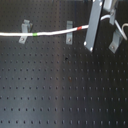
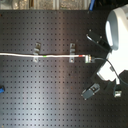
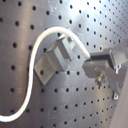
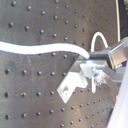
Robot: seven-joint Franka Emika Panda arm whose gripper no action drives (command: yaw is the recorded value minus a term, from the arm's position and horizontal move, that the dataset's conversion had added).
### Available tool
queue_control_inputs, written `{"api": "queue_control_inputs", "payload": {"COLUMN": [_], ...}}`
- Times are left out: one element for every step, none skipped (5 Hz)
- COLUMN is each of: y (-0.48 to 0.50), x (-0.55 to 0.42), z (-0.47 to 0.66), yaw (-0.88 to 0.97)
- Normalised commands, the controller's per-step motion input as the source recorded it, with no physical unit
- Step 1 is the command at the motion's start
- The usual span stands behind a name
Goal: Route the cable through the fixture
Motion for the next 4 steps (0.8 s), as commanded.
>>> {"api": "queue_control_inputs", "payload": {"y": [-0.181, -0.177, -0.091, 0.045], "x": [0.342, 0.188, -0.082, -0.023], "z": [0.00, 0.25, 0.27, 0.00], "yaw": [0.17, 0.21, 0.21, 0.37]}}
